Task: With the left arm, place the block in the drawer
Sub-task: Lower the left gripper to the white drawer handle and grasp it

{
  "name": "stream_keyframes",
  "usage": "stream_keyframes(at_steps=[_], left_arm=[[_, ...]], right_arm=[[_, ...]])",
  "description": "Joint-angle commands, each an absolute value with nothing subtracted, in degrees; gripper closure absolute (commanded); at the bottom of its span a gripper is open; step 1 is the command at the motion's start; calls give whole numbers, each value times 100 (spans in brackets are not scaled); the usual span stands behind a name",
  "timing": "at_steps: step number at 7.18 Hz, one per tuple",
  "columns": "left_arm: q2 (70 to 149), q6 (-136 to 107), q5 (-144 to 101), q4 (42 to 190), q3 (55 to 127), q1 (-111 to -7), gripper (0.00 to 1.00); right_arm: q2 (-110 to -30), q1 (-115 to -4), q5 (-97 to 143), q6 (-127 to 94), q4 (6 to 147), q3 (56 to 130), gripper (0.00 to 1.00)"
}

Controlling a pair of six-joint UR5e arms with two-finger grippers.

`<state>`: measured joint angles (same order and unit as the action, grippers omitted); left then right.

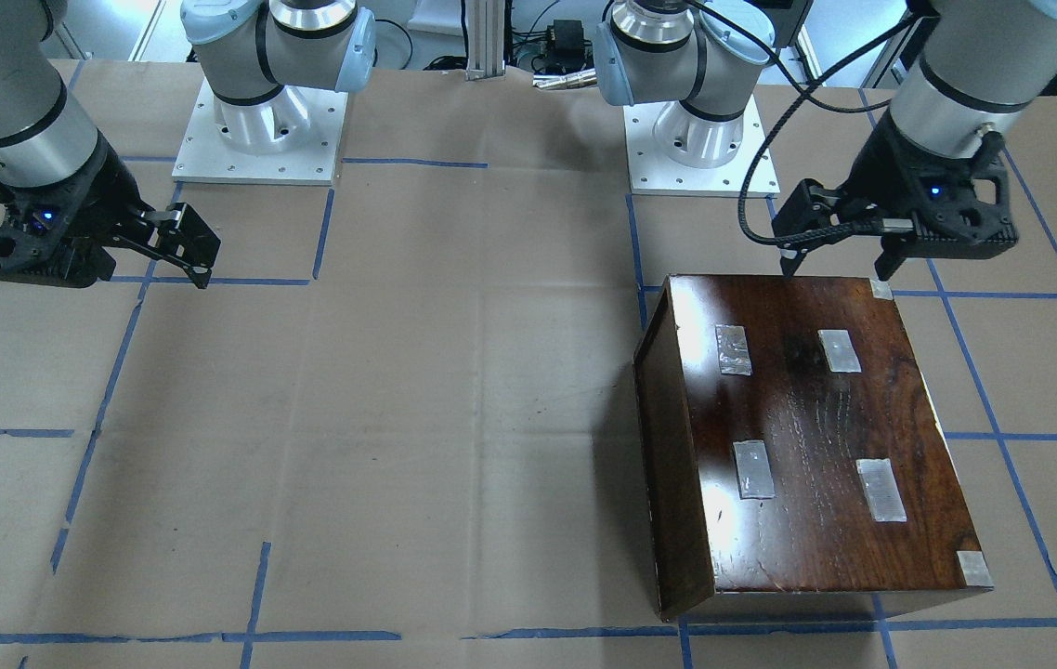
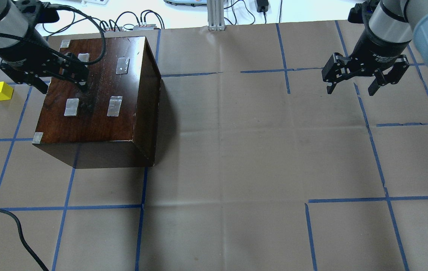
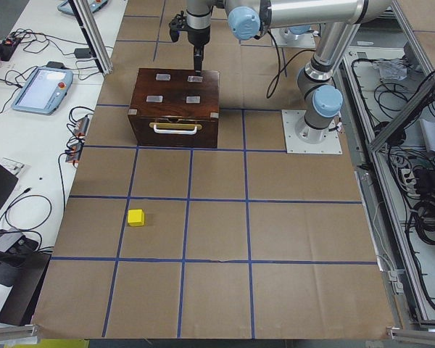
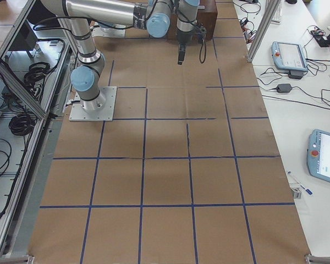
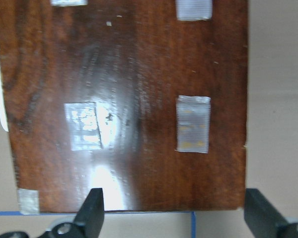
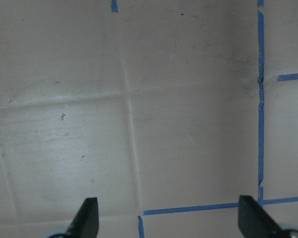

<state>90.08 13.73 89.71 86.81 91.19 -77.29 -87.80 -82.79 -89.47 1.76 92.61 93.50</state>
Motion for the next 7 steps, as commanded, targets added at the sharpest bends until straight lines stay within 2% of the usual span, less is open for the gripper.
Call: stream_keyframes(at_steps=[1, 3, 5, 7], left_arm=[[9175, 2124, 8965, 8675, 8957, -6982, 1], [9744, 2478, 8711, 8684, 8379, -6366, 1], [10237, 2750, 8562, 8710, 7868, -6188, 1], [10563, 3126, 8072, 8745, 7734, -5864, 2]], right_arm=[[-8780, -8279, -8947, 176, 9264, 9343, 0], [-8780, -8279, -8947, 176, 9264, 9352, 0], [-8780, -8279, -8947, 176, 9264, 9352, 0], [-8780, -8279, -8947, 176, 9255, 9352, 0]])
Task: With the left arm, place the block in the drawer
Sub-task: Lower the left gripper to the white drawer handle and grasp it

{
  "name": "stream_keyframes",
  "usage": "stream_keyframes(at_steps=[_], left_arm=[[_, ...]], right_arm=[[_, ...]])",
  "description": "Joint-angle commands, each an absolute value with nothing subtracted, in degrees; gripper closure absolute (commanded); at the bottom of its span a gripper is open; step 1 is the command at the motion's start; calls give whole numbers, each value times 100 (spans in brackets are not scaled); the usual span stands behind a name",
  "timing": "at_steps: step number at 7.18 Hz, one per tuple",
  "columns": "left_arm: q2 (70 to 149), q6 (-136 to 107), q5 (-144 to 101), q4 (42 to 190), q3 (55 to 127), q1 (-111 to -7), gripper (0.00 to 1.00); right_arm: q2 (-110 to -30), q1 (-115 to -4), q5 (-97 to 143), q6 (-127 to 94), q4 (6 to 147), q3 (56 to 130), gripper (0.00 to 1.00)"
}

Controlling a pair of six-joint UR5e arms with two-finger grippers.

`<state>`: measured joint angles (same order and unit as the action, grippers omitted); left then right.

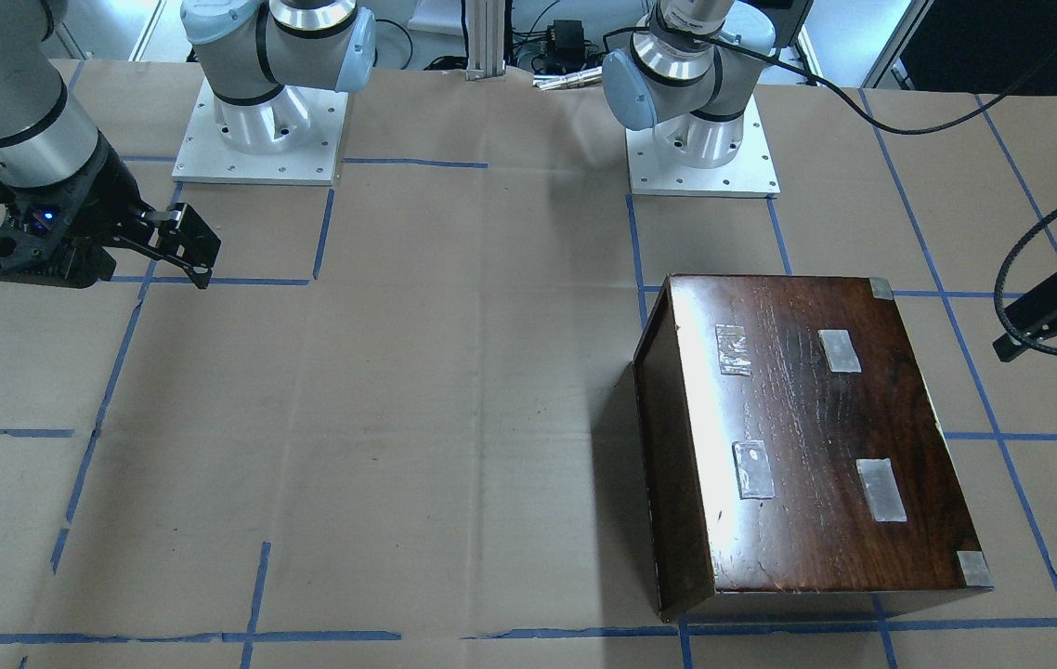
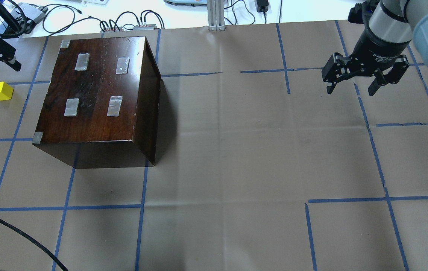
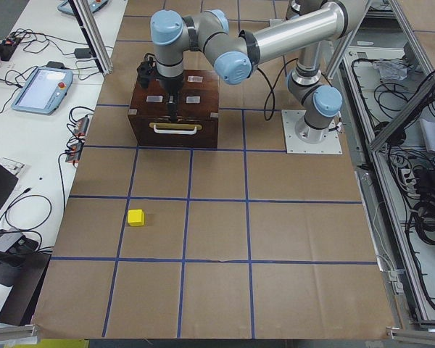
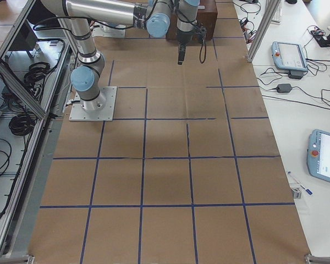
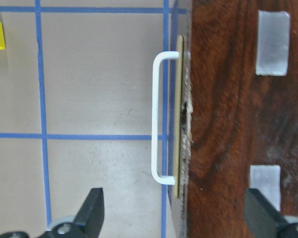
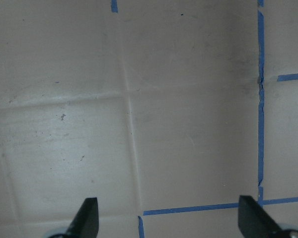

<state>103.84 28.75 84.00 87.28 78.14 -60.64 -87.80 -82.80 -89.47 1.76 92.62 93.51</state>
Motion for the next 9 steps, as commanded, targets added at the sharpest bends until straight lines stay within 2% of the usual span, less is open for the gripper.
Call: stream_keyframes(at_steps=[1, 7, 9], left_arm=[[10608, 3242, 7903, 8754, 7865, -5714, 2], [11170, 3786, 7497, 8763, 7998, -5581, 2], [11206, 3832, 7497, 8684, 8242, -5590, 2]], right_arm=[[-8780, -8279, -8947, 176, 9264, 9352, 0], [-8780, -8279, -8947, 176, 9264, 9343, 0], [-8780, -8279, -8947, 176, 9255, 9343, 0]])
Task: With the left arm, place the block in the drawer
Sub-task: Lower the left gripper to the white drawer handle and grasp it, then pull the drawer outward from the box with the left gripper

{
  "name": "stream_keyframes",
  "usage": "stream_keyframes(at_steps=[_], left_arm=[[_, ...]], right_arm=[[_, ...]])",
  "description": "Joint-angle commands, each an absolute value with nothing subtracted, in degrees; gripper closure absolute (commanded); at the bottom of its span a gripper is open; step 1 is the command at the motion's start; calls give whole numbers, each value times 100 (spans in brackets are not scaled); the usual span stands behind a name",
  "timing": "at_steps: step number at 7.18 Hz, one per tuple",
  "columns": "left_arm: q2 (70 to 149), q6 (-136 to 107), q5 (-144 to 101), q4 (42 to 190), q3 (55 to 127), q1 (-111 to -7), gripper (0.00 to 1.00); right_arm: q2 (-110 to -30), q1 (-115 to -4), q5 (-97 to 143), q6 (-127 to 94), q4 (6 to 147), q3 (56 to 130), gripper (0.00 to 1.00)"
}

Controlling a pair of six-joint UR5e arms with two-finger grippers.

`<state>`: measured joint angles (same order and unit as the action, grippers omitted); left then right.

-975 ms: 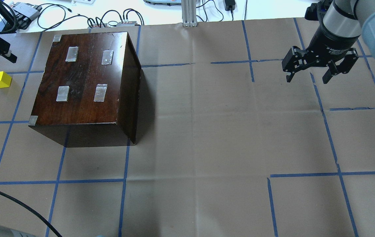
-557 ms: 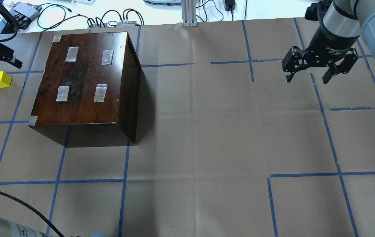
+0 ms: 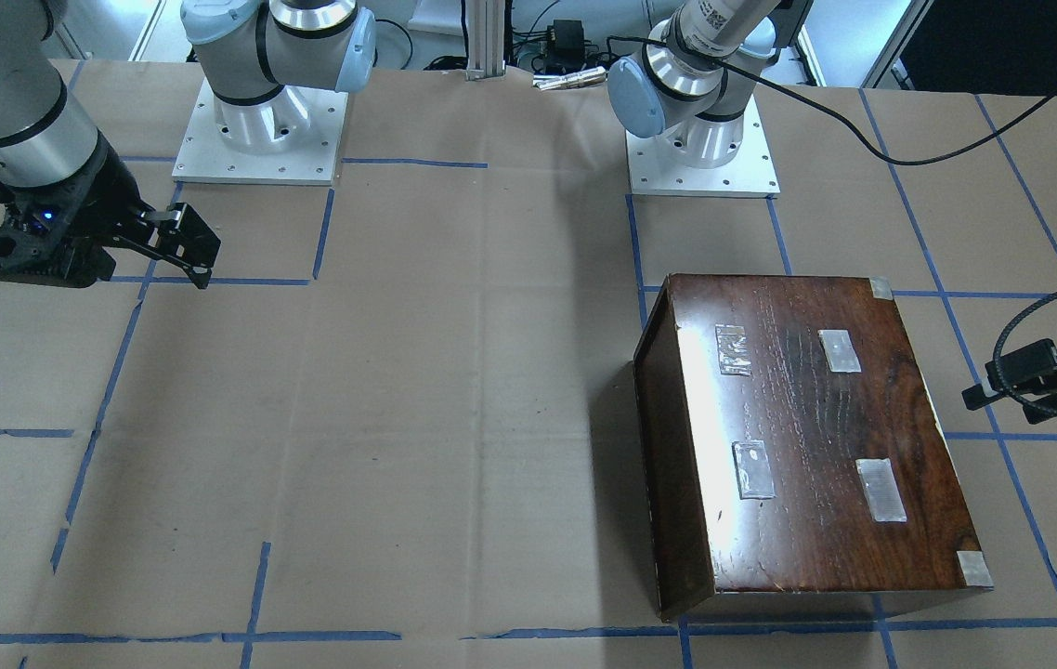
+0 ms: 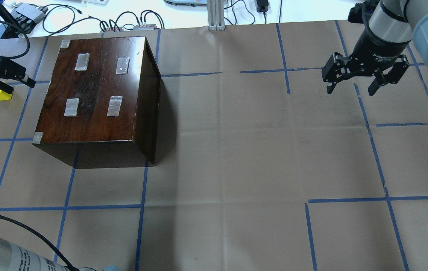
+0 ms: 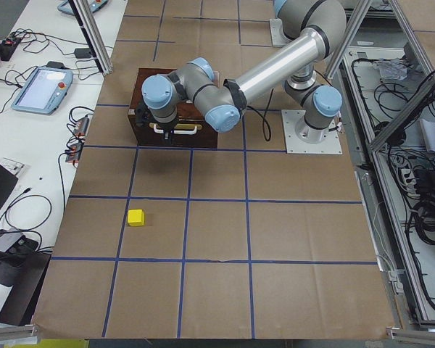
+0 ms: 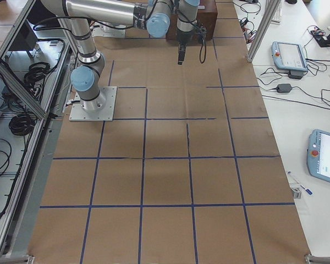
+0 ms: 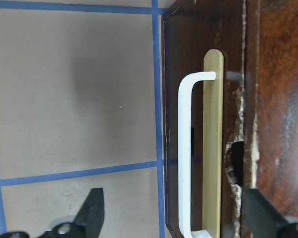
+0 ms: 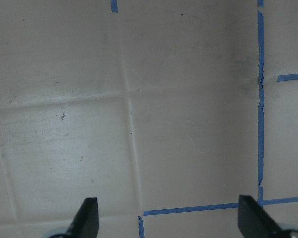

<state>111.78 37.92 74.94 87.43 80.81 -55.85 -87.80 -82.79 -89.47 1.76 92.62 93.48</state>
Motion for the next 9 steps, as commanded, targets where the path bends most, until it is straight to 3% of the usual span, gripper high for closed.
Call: stream_keyframes(at_steps=[1, 9], left_arm=[[11206, 3823, 7506, 8640, 8357, -5590, 2], [11549, 3823, 7515, 8437, 8385, -5590, 2]], right_arm=[[-8780, -8279, -8947, 176, 9264, 9351, 0], [-8780, -8279, -8947, 176, 9255, 9352, 0]])
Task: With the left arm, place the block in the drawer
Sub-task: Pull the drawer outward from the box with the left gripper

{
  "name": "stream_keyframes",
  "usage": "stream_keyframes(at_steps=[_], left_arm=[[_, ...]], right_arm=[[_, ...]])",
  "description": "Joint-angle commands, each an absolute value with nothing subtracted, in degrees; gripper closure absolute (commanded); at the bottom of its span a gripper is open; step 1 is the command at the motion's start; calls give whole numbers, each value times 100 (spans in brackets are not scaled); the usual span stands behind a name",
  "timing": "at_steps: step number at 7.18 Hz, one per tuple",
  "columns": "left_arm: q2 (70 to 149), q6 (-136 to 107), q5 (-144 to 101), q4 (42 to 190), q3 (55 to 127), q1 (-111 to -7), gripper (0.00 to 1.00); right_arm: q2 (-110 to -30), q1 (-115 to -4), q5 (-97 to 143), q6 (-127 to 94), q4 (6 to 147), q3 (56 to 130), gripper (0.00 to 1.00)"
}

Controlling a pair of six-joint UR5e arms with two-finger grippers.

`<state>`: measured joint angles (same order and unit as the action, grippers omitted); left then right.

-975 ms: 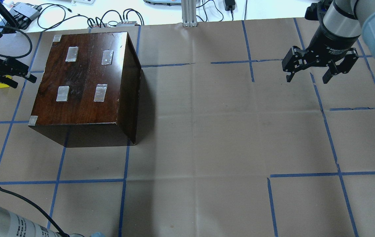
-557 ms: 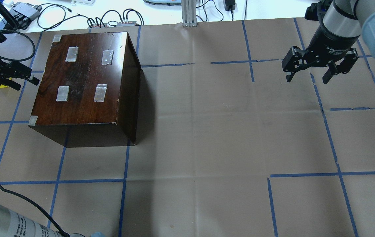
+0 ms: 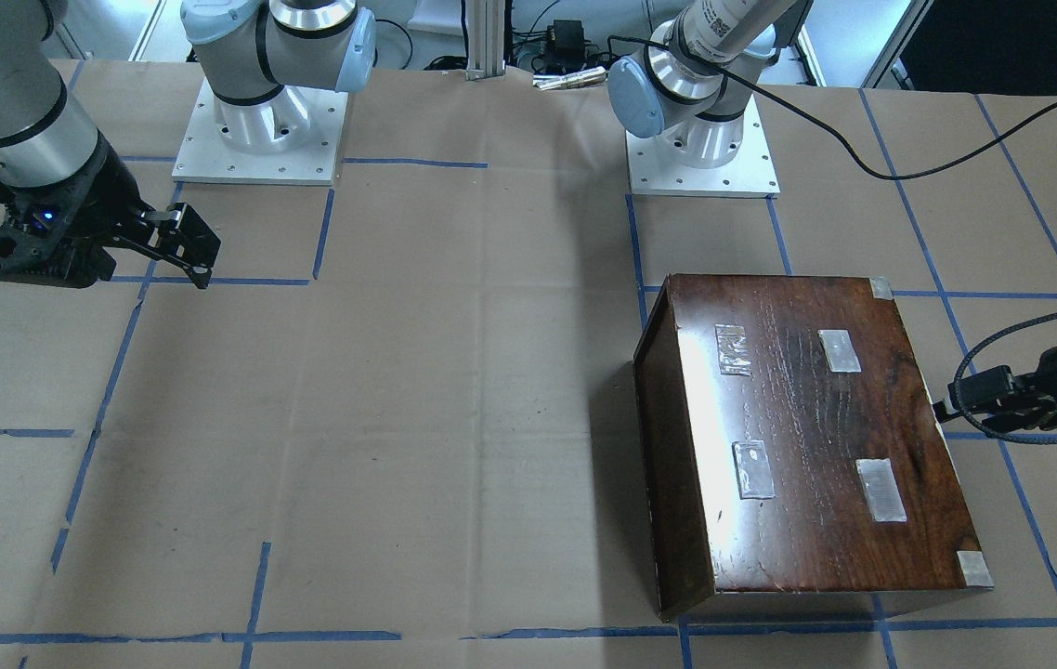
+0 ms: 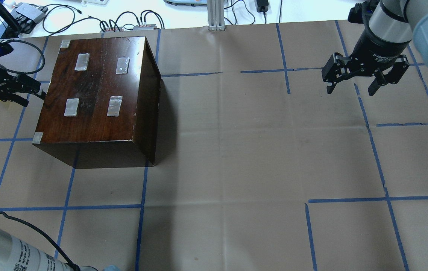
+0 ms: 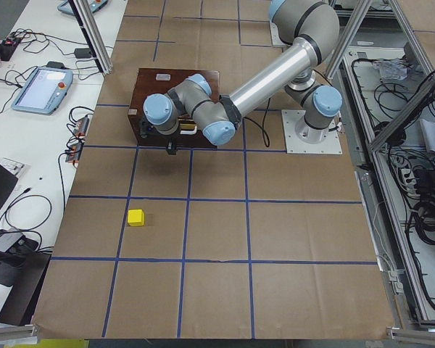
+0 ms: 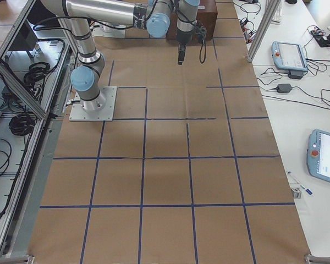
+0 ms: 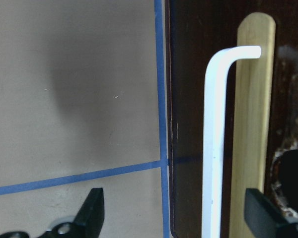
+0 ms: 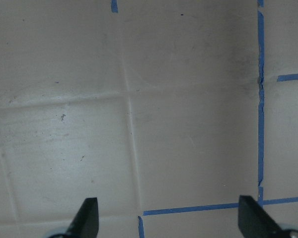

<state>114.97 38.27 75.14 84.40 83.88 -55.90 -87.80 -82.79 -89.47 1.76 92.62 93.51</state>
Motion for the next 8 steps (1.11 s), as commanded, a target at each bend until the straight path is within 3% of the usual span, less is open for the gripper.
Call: stream_keyframes(at_steps=[1, 8], left_arm=[[11575, 3823, 7515, 8437, 8402, -5599, 2], [11654, 3762, 7558, 8069, 8394, -5599, 2]], right_arm=[[-8780, -8279, -8947, 176, 9264, 9343, 0], [-8780, -8279, -8947, 176, 9264, 9352, 0]])
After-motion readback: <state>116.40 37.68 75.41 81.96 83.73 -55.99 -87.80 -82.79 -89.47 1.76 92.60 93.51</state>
